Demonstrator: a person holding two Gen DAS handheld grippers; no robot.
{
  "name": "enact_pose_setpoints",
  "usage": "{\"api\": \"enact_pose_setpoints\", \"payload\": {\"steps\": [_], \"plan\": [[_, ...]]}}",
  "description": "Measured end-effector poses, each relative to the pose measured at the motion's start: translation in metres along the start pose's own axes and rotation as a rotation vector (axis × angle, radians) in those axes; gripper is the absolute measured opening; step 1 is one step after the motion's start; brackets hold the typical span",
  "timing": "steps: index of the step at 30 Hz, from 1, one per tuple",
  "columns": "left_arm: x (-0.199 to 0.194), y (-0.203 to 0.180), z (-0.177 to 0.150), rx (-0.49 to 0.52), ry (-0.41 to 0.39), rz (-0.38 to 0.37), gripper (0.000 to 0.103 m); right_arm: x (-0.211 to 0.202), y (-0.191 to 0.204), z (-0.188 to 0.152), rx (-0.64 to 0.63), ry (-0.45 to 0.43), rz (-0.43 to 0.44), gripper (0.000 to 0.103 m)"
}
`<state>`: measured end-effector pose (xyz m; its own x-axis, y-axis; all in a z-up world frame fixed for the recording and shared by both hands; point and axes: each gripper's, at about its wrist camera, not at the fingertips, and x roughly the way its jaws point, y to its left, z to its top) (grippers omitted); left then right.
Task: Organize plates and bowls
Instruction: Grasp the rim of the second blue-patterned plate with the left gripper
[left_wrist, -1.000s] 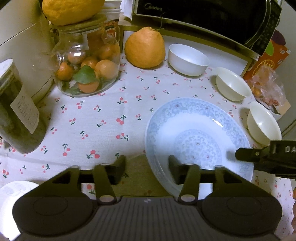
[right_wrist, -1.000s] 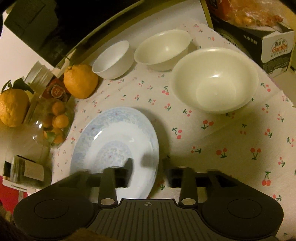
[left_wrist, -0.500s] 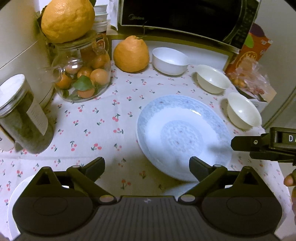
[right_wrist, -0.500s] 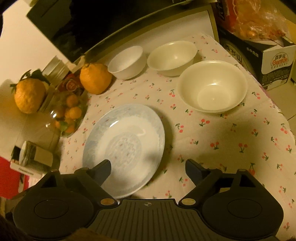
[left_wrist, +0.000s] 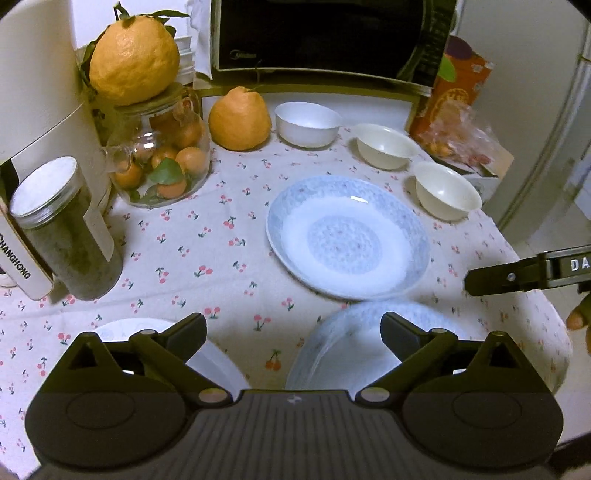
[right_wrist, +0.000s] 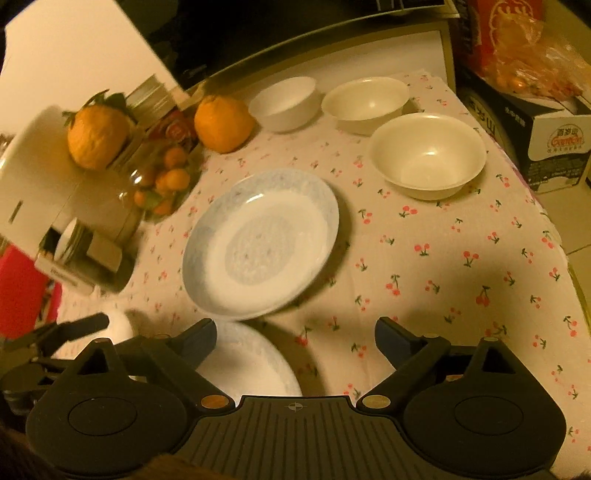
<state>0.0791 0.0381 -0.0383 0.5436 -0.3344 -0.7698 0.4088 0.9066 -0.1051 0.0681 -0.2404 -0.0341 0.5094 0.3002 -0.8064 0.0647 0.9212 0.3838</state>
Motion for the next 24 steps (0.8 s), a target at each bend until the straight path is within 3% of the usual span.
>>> {"api": "enact_pose_setpoints", "payload": {"steps": [9,17,24], "plan": [[-0.002,0.006,-0.017,0.059,-0.02,-0.126,0.097,-0.001,-0.013,-0.035,-0.003,0.088,0.052,0.094],[0.01,0.014,-0.023,0.061,-0.009,-0.223,0.079,0.002,-0.015,-0.072,-0.019,0.11,0.124,0.094],[0.022,0.016,-0.024,0.059,0.027,-0.245,0.061,0.002,-0.014,-0.088,-0.019,0.079,0.15,0.094]]}}
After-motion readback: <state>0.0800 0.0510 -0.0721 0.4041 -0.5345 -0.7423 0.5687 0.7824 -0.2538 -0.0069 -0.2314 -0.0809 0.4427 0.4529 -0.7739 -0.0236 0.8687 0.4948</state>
